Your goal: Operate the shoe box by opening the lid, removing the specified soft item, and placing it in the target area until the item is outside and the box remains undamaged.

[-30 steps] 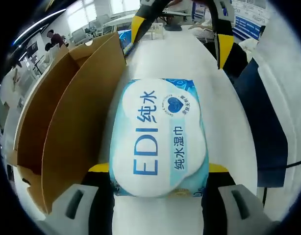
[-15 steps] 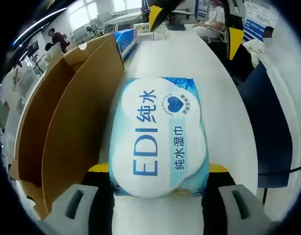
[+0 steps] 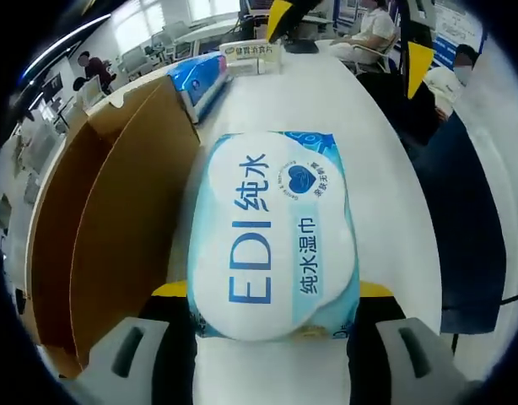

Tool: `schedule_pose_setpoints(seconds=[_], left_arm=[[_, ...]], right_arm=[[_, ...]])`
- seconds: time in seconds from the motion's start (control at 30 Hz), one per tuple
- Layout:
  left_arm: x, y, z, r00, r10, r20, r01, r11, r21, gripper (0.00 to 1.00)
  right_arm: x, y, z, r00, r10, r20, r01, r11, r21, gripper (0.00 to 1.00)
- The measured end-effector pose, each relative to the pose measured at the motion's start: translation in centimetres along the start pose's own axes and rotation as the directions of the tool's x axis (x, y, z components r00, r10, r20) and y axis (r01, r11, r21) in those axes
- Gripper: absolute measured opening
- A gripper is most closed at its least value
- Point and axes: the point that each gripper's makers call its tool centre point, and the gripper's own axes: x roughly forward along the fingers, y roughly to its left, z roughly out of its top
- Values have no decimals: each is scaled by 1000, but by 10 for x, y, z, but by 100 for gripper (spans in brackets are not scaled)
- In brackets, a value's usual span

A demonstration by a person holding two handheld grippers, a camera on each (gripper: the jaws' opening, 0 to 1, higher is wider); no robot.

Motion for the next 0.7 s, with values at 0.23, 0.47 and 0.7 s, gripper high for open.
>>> schedule_pose_setpoints(seconds=[0.23,0.47,0.7], left_arm=[[13,0,25,1000,-6,-2,6,1000,9,73],[25,1,49,1000,-14,5,14,1000,25,73],[36,4,69,1000,-26,4,25,998,49,73]], right_arm=[[-11,-13,-19,999,-37,8,36,998,47,79],[-19,-21,-35,999,-45,10,44,995,91,79],[-23,-28,-53,999,-54,5,52,991,127,79]])
